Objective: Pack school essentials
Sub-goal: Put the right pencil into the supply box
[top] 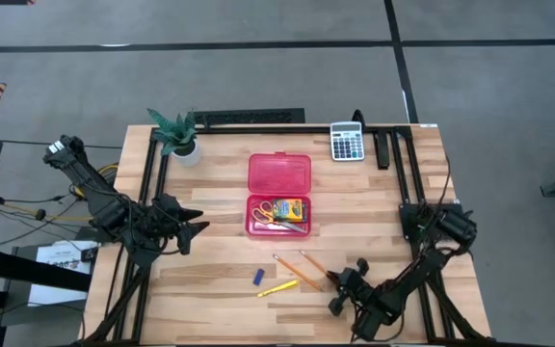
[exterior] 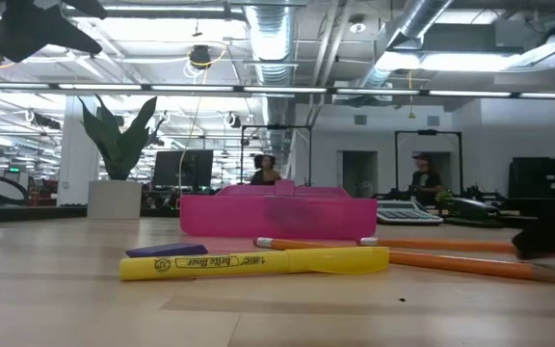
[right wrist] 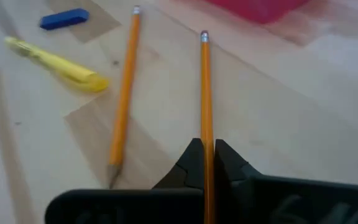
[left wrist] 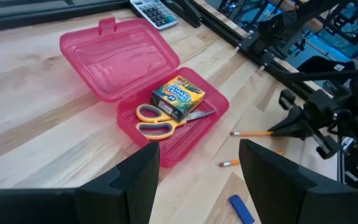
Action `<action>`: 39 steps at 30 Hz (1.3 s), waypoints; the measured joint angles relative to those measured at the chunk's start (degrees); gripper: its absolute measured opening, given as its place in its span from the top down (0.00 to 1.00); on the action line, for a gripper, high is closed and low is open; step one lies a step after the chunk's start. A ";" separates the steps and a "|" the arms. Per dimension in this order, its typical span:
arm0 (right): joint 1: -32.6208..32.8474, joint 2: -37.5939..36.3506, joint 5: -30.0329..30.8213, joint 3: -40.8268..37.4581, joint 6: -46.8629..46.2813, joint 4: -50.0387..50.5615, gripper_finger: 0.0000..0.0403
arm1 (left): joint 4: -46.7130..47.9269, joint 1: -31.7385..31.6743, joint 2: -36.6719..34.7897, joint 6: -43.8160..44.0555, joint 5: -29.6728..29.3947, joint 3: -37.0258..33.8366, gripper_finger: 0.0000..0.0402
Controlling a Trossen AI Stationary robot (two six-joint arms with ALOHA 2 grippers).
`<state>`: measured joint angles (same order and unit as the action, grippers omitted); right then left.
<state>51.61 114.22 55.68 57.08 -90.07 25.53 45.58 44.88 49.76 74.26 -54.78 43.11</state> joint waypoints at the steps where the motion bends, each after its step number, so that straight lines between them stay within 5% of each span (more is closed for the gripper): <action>1: -0.91 -1.15 -0.07 -0.02 1.57 0.23 0.98 | 0.00 0.00 0.00 -0.22 -0.12 0.00 0.48; 16: -14.29 -15.98 2.83 0.07 39.89 -5.15 0.98 | 0.02 0.02 0.00 -3.13 -2.06 0.00 0.48; 25: -28.22 -15.12 -22.16 0.11 70.22 -26.02 0.98 | 0.02 0.04 0.00 -4.12 -2.87 0.00 0.48; 39: -38.33 -14.41 -31.65 -1.70 78.13 -30.91 0.96 | 0.04 0.02 0.00 -4.63 -2.89 -0.02 0.48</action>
<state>13.28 99.81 24.03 55.38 -11.94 -5.38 45.63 44.91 49.76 69.62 -57.67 43.09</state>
